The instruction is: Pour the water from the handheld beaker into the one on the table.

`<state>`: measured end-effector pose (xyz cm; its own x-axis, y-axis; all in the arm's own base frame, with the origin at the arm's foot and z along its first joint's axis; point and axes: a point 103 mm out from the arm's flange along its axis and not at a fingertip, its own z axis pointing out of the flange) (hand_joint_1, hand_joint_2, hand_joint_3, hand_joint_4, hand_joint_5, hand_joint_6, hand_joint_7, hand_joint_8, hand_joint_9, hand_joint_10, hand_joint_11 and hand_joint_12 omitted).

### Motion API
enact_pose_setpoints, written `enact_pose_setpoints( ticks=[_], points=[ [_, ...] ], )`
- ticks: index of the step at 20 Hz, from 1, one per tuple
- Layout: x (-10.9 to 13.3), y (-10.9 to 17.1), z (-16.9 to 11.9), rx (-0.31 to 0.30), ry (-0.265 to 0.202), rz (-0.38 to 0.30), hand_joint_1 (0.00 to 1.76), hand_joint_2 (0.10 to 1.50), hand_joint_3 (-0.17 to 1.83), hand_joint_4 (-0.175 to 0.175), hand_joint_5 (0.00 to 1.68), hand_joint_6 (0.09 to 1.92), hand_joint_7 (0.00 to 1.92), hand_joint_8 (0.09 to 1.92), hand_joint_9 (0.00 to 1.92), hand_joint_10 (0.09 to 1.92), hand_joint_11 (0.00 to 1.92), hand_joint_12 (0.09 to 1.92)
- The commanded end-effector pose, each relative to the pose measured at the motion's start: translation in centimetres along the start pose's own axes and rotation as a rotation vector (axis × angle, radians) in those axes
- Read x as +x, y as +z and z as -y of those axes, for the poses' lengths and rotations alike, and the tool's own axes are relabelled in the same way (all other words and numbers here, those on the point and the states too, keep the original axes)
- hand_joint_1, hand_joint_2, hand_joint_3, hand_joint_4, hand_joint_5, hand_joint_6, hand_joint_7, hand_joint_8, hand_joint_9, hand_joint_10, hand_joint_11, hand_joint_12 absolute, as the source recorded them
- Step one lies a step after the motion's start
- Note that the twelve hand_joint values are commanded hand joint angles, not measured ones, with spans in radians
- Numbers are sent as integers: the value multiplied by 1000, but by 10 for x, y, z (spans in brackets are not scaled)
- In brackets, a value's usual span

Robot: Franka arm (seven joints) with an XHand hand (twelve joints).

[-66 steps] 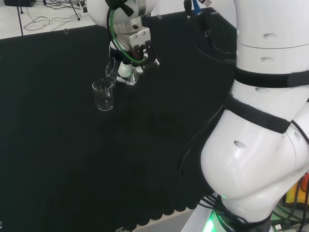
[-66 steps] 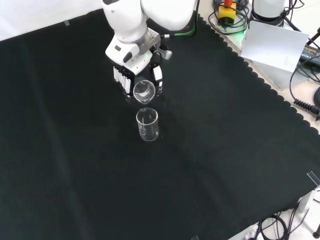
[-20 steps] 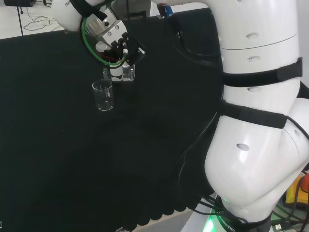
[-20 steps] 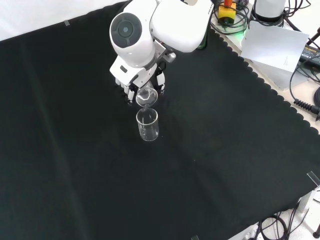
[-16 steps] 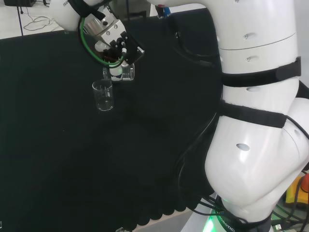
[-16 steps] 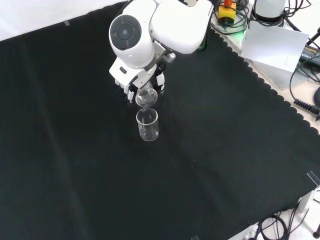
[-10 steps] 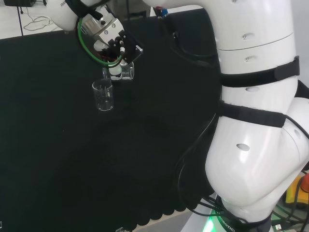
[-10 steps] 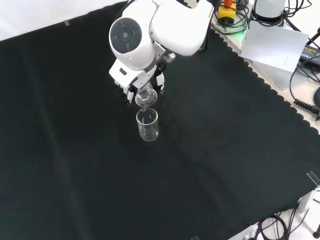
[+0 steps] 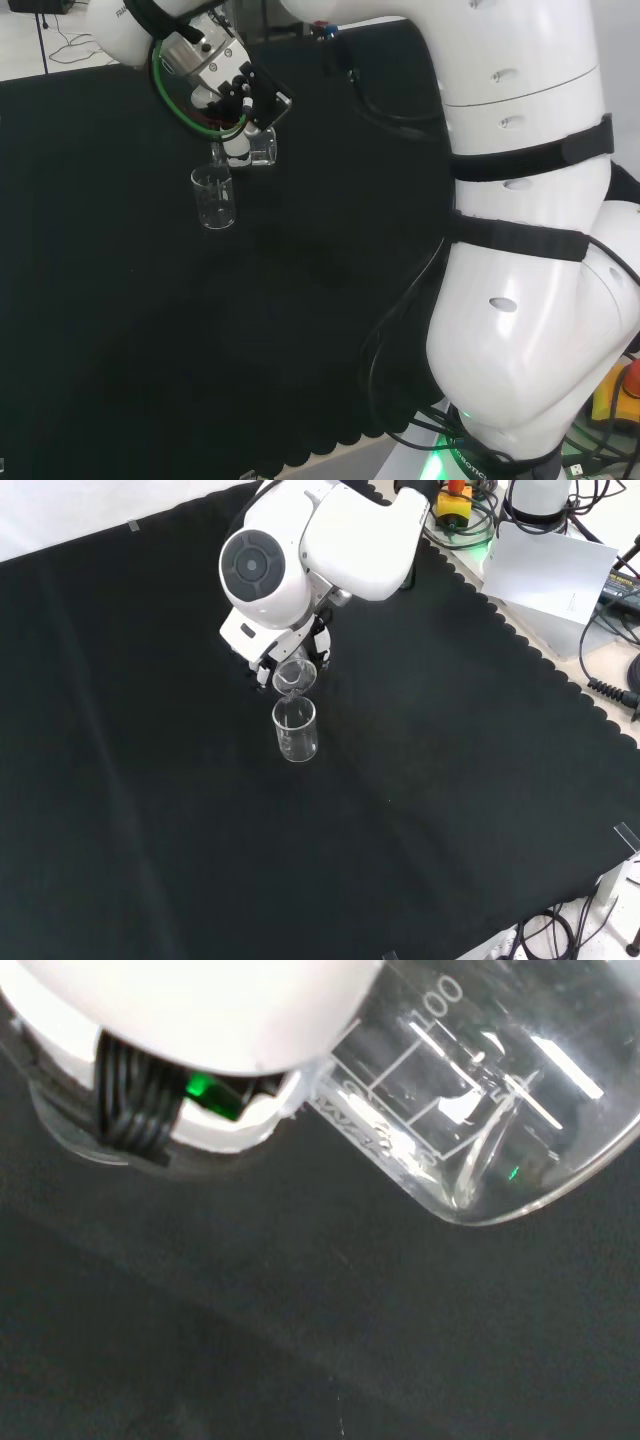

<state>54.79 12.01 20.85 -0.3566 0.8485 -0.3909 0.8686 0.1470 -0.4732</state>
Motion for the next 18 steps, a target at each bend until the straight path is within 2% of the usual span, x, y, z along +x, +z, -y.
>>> enact_pose_setpoints(
  ticks=[1, 18],
  points=[
    [0, 0, 0, 19, 3, 12, 1147, 635, 749, 48, 1209, 829, 1444, 764, 1296, 677, 1151, 876],
    [3, -4, 1, 66, 8, 45, 1147, 636, 753, 47, 1205, 838, 1440, 774, 1295, 682, 1157, 874]
  ],
)
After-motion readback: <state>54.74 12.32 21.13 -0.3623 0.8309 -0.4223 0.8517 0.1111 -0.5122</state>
